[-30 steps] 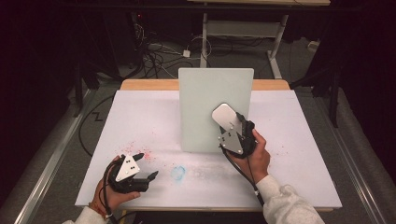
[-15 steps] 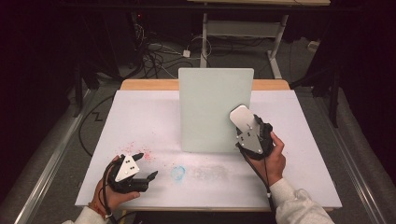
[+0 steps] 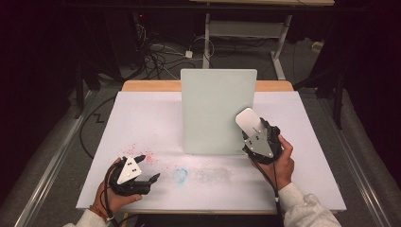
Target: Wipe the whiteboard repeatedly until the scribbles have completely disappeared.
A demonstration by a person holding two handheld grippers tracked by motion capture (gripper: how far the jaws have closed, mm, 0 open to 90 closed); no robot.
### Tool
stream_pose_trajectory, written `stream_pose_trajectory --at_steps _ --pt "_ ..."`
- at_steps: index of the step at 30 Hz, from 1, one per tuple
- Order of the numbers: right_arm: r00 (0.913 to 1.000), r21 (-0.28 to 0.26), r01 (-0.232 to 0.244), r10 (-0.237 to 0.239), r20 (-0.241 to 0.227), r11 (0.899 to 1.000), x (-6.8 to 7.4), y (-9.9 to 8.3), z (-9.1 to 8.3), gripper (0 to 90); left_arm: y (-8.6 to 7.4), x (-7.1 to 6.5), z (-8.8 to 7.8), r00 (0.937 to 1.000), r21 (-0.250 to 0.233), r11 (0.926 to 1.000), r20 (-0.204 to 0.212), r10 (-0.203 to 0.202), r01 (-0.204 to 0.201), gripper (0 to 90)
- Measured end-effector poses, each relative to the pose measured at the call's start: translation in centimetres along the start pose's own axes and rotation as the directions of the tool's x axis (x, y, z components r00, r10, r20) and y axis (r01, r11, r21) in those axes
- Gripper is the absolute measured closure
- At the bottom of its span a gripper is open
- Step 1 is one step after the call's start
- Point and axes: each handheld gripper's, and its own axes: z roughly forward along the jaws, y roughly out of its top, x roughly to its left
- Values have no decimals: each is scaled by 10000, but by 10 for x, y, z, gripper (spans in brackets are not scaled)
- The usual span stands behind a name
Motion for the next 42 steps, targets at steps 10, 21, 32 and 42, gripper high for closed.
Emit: stream_pose_trajectory --at_steps 10,21,32,42 --pt "9978 -558 -53 16 -660 9984 -3 5 -10 311 0 -1 0 10000 33 10000 -27 -90 90 209" --pt "9860 -846 22 -162 -1659 9964 -2 6 -16 311 1 0 5 9998 64 9998 -31 188 -188 208" --pt "9704 -954 -100 -134 -2412 9954 -1 10 -20 311 1 2 4 9998 -32 9998 -87 204 -204 208" --pt "9402 -1032 -73 -284 -3396 9946 -1 12 -26 311 1 0 4 9999 16 9999 -64 109 -109 208"
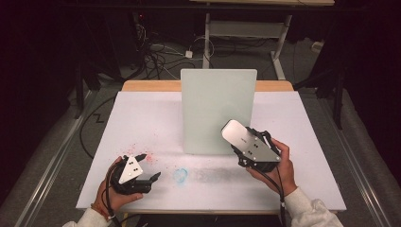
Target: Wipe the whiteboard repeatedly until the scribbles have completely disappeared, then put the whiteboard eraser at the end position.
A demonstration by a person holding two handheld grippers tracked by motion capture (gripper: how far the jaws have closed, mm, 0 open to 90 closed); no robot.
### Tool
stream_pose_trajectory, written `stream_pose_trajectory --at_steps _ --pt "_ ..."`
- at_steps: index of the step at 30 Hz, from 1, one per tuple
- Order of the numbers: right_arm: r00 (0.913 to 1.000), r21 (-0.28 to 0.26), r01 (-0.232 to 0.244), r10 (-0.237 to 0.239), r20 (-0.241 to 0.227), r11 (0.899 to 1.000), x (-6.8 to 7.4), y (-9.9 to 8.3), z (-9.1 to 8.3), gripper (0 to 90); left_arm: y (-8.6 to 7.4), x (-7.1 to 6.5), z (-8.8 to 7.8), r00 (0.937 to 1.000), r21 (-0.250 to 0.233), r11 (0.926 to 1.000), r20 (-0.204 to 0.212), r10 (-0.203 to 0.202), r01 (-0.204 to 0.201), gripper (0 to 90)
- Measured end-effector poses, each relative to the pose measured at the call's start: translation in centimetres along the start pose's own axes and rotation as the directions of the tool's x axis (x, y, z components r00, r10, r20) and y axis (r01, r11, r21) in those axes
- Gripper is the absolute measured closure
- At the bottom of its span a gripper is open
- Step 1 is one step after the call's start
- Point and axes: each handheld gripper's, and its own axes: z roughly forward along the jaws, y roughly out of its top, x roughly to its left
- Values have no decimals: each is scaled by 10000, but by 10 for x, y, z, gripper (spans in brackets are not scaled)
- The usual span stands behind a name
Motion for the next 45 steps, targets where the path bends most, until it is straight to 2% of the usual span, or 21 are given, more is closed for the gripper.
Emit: stream_pose_trajectory --at_steps 10,15,28,33,37,39,40,41,42,45 --pt "9964 110 149 -140 -838 9998 5 0 -2 311 0 1 -1 10000 -22 10000 0 -29 29 208" --pt "9913 220 191 -160 -1309 9996 5 -1 -2 311 1 0 -1 10000 27 10000 20 39 -39 209" --pt "9686 794 461 -251 -2475 9958 4 -8 1 311 1 -3 1 9999 145 9998 80 132 -133 208" --pt "9490 1019 701 -348 -3133 9923 9 -8 5 311 2 -3 1 9998 142 9998 109 141 -143 208" --pt "9226 1147 997 -487 -3826 9884 17 -8 10 311 2 -3 2 9999 145 9998 137 103 -105 209" --pt "9125 1176 1090 -525 -4057 9871 22 -8 14 311 2 -4 2 9998 160 9998 156 117 -119 208" --pt "9022 1248 1291 -643 -4265 9838 23 -8 15 311 2 -4 2 9998 170 9998 164 125 -128 209" --pt "8986 1302 1245 -562 -4351 9836 26 -7 17 311 1 -4 3 9998 184 9997 169 127 -130 208" --pt "8902 1335 1440 -694 -4502 9805 28 -7 19 311 1 -4 3 9998 212 9997 170 136 -140 208" --pt "8720 1394 1676 -808 -4828 9759 34 -5 24 311 1 -3 3 9998 207 9997 175 108 -112 208"
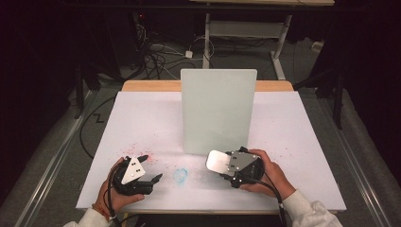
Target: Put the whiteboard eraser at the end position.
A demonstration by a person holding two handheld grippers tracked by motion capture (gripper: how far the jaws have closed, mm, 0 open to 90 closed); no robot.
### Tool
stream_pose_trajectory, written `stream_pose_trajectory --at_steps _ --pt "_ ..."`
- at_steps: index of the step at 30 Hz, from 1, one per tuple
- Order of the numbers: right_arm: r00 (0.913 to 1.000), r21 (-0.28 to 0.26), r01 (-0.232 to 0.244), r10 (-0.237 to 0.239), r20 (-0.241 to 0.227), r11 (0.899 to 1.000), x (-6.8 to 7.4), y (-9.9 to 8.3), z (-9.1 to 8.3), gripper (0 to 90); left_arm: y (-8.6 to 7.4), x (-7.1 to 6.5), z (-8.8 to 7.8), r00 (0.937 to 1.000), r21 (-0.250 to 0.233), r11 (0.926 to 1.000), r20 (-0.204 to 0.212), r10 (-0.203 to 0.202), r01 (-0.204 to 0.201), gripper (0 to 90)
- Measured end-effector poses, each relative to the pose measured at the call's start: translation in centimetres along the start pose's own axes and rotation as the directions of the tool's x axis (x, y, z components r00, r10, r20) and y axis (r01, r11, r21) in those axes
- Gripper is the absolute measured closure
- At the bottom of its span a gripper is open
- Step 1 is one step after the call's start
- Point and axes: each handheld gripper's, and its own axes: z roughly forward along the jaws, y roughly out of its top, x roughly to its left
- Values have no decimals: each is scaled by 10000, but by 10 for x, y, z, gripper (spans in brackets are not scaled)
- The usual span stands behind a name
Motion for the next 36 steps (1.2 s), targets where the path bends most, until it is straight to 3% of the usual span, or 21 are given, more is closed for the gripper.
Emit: stream_pose_trajectory --at_steps 4,6,7,9,13,19,22,29,34,36 --pt "9991 263 261 -252 -329 9993 5 5 7 311 0 0 -1 10000 -1 10000 -5 8 -8 209" --pt "9982 490 150 -121 -591 9987 7 9 11 310 0 0 -1 10000 -38 10000 2 -31 31 209" --pt "9965 622 381 -333 -769 9973 7 10 12 310 0 0 -1 10000 -42 10000 5 -36 36 208" --pt "9965 649 335 -283 -791 9973 10 14 15 310 0 0 -1 10000 -39 10000 14 -25 25 208" --pt "9902 780 642 -539 -1287 9949 11 19 19 309 0 0 -1 10000 -19 10000 21 -14 14 209" --pt "9902 895 335 -209 -1381 9954 11 19 28 307 0 1 -2 10000 -97 10000 -31 10 -11 208" --pt "9878 935 422 -275 -1530 9947 12 18 31 307 0 1 -2 10000 -114 9999 -46 33 -33 209" --pt "9886 742 67 46 -1504 9972 11 17 31 301 0 0 -2 10000 -129 9999 -47 53 -54 209" --pt "9915 -89 -563 549 -1178 9984 8 18 23 288 1 -1 -2 9999 -99 9999 -17 121 -122 208" --pt "9920 -215 -544 516 -1148 9983 7 18 21 306 1 -1 -2 9999 -95 9999 -7 120 -120 209"
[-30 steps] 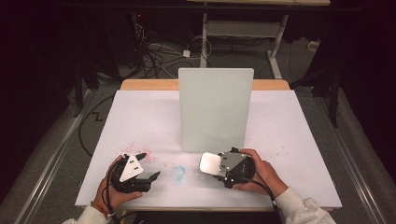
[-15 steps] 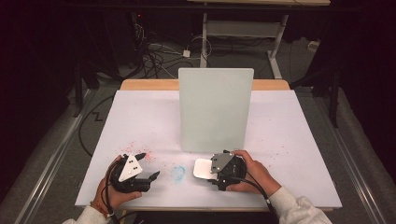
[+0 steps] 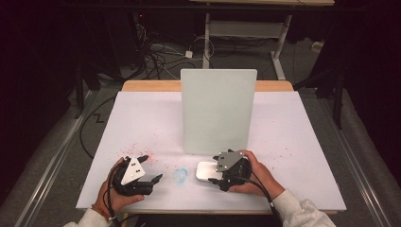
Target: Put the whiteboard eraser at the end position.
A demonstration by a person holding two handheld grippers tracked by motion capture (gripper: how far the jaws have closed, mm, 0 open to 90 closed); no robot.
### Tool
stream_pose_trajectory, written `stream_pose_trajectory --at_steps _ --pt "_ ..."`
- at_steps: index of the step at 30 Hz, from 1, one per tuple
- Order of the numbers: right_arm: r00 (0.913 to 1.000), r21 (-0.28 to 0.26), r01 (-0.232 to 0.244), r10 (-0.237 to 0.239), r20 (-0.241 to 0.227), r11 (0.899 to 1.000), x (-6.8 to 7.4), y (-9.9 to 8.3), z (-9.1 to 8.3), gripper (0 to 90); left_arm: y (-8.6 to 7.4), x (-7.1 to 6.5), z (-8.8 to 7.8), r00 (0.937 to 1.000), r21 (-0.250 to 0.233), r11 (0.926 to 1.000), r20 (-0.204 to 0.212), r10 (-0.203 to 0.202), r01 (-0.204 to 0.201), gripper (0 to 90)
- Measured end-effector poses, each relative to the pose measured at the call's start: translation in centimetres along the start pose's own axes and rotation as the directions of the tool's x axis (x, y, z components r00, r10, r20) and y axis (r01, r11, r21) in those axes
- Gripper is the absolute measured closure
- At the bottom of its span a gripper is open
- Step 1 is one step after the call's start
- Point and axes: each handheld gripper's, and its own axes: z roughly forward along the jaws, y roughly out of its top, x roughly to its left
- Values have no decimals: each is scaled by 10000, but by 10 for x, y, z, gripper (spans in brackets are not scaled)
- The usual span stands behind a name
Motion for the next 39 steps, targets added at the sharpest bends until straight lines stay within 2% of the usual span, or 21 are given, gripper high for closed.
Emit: stream_pose_trajectory --at_steps 4,8,12,17,23,32,38,39 --pt "9999 -156 -45 47 139 9999 0 1 -4 299 0 1 0 10000 -20 10000 -14 -26 26 209" --pt "9979 -501 -148 180 629 9986 -3 1 -11 301 0 1 0 10000 -15 10000 -13 -37 37 208" --pt "9939 -711 -261 335 1050 9971 -7 0 -19 295 0 0 0 10000 -6 10000 -3 -17 17 209" --pt "9850 -962 -326 483 1658 9948 -11 0 -28 292 0 0 0 10000 -11 10000 -20 -21 21 209" --pt "9704 -1218 -479 751 2296 9914 -14 -3 -38 277 0 0 0 10000 -14 10000 -9 -6 6 209" --pt "9411 -1534 -694 1157 3176 9857 -21 -9 -54 237 0 0 0 10000 -21 10000 -2 -43 43 208" --pt "9269 -1799 -906 1490 3445 9795 -25 -14 -62 230 0 1 0 10000 -13 10000 -17 -43 43 208" --pt "9215 -1828 -933 1544 3565 9787 -25 -15 -63 227 0 1 0 10000 -16 10000 -24 -39 39 209"
